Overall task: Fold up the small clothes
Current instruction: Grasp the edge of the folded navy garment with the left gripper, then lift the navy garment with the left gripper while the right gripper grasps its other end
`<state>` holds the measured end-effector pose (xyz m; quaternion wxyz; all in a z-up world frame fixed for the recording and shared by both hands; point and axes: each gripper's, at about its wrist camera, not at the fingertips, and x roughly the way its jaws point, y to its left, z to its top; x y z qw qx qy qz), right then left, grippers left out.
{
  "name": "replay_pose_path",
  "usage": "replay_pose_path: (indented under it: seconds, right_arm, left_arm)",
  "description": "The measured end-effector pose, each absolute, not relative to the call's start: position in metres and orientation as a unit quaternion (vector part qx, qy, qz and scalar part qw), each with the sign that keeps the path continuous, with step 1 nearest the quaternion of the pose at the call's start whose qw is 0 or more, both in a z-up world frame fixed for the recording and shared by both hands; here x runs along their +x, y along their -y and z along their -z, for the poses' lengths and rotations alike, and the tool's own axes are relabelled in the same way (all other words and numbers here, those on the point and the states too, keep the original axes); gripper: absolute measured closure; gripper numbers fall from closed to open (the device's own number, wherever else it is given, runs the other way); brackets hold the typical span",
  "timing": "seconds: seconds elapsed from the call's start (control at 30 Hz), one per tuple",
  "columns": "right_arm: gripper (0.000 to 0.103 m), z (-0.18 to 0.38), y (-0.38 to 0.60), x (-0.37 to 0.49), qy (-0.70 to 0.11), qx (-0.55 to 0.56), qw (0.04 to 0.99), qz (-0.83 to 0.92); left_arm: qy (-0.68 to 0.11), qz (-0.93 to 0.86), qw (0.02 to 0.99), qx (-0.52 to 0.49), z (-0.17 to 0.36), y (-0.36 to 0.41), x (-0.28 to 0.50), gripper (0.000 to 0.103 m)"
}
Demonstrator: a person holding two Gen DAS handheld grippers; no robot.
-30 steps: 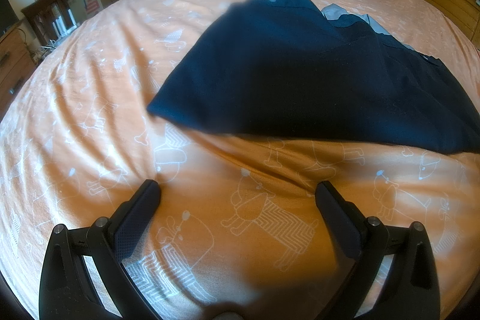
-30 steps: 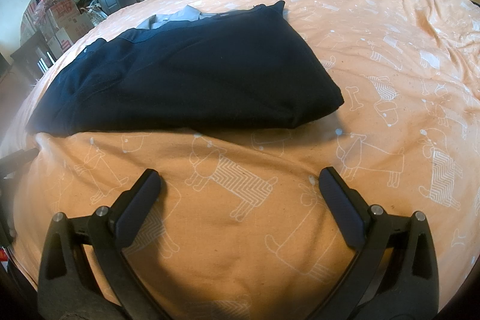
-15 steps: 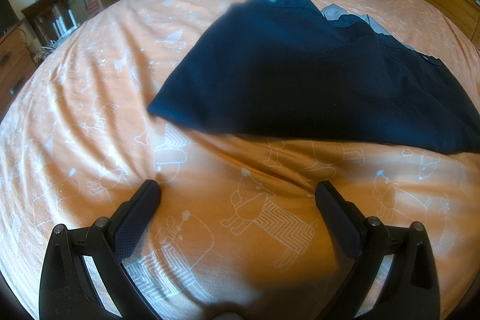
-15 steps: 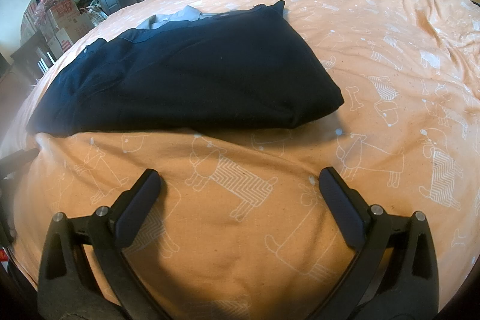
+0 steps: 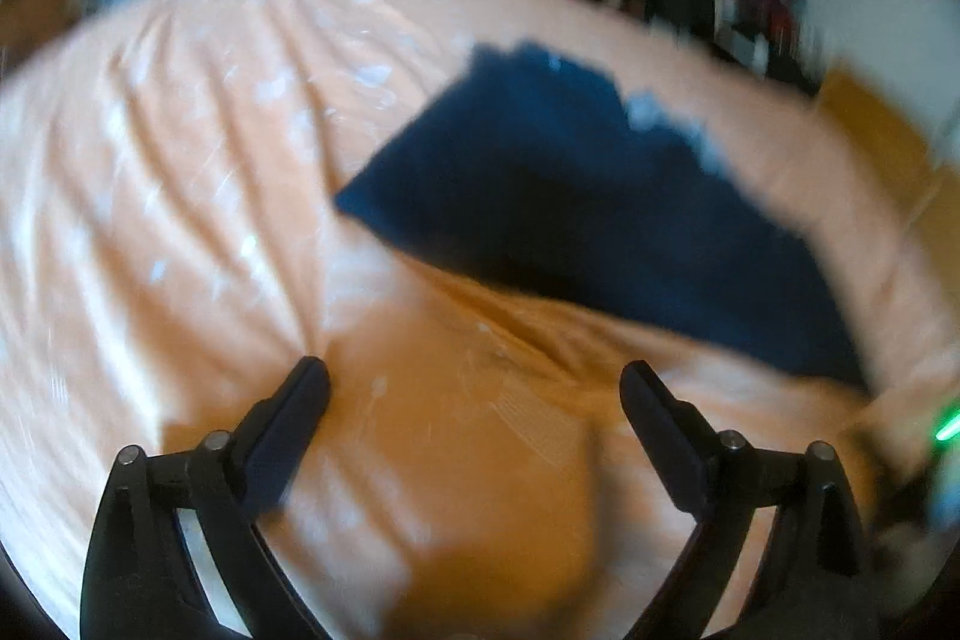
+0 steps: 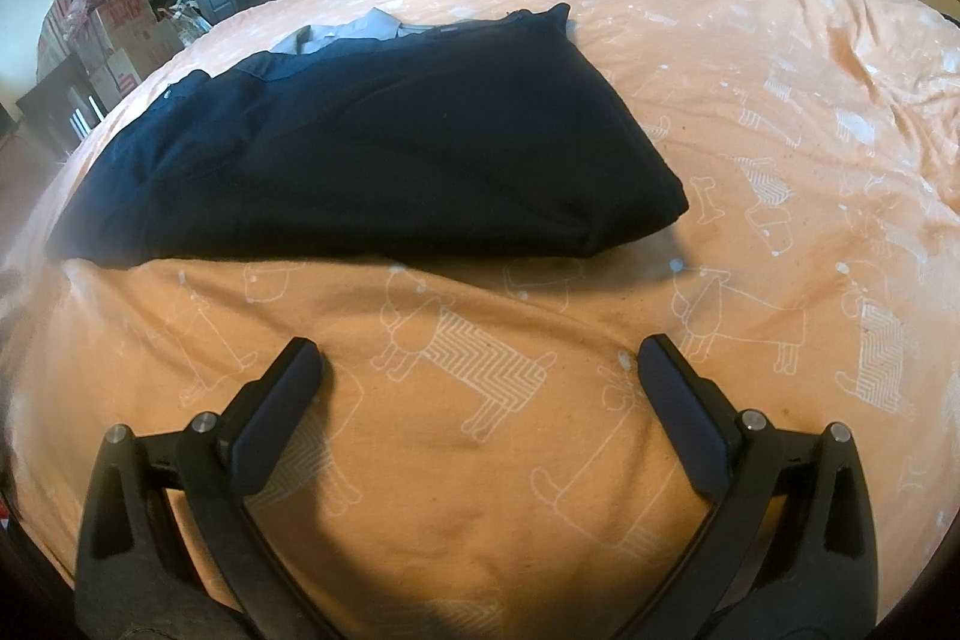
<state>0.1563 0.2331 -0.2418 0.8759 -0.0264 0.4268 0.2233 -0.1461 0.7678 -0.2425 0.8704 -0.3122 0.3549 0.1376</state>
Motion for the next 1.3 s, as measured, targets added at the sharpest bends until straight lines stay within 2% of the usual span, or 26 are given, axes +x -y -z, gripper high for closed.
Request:
replay_pose_path:
  seconds: [0.13, 0.33, 0.43, 0.5, 0.53, 0.67, 0.8, 0.93, 1.0, 1.03, 1.07, 1.1, 1.17, 1.3]
  right_arm:
    - [0.000, 0.242, -0.238, 0.157, -0.429, -0.029, 0.875, -0.222]
    - [0.000, 0.244, -0.240, 0.159, -0.429, -0.028, 0.875, -0.221]
    - [0.000, 0.244, -0.240, 0.158, -0.429, -0.028, 0.875, -0.221]
    - [0.000, 0.244, -0.240, 0.158, -0.429, -0.028, 0.875, -0.221]
    - [0.000, 0.244, -0.240, 0.158, -0.429, -0.028, 0.875, -0.221]
    - [0.000, 0.245, -0.241, 0.160, -0.430, -0.030, 0.875, -0.220]
    - [0.000, 0.245, -0.241, 0.160, -0.430, -0.030, 0.875, -0.220]
    - [0.000, 0.245, -0.241, 0.161, -0.432, -0.034, 0.875, -0.216]
    - [0.000, 0.239, -0.245, 0.157, -0.436, -0.051, 0.874, -0.206]
    - [0.000, 0.233, -0.249, 0.154, -0.446, -0.064, 0.870, -0.202]
    - [0.000, 0.224, -0.252, 0.149, -0.459, -0.065, 0.860, -0.212]
    - [0.001, 0.215, -0.254, 0.143, -0.461, -0.056, 0.855, -0.230]
    - [0.001, 0.190, -0.264, 0.135, -0.457, -0.042, 0.850, -0.260]
    - [0.001, 0.147, -0.310, 0.152, -0.448, -0.007, 0.839, -0.307]
  left_arm:
    - [-0.347, -0.121, 0.846, -0.387, 0.248, -0.799, -0.134, 0.010]
    - [-0.394, -0.116, 0.833, -0.370, 0.255, -0.807, -0.082, 0.011]
    - [-0.389, -0.123, 0.835, -0.368, 0.256, -0.809, -0.068, 0.010]
    - [-0.371, -0.118, 0.841, -0.375, 0.253, -0.810, -0.064, 0.017]
    - [-0.364, -0.114, 0.843, -0.379, 0.253, -0.809, -0.064, 0.029]
    - [-0.377, -0.124, 0.831, -0.390, 0.266, -0.815, -0.057, 0.039]
    - [-0.370, -0.117, 0.833, -0.395, 0.268, -0.806, -0.077, 0.041]
    - [-0.358, -0.109, 0.839, -0.396, 0.266, -0.813, -0.061, 0.042]
    - [-0.347, -0.099, 0.844, -0.397, 0.263, -0.816, -0.048, 0.050]
    - [-0.346, -0.101, 0.843, -0.400, 0.264, -0.817, -0.045, 0.058]
    - [-0.344, -0.108, 0.840, -0.405, 0.268, -0.819, -0.041, 0.067]
    - [-0.339, -0.109, 0.840, -0.408, 0.269, -0.819, -0.040, 0.084]
    - [-0.330, -0.108, 0.852, -0.391, 0.266, -0.813, -0.040, 0.100]
    - [-0.321, -0.110, 0.880, -0.333, 0.251, -0.795, -0.038, 0.101]
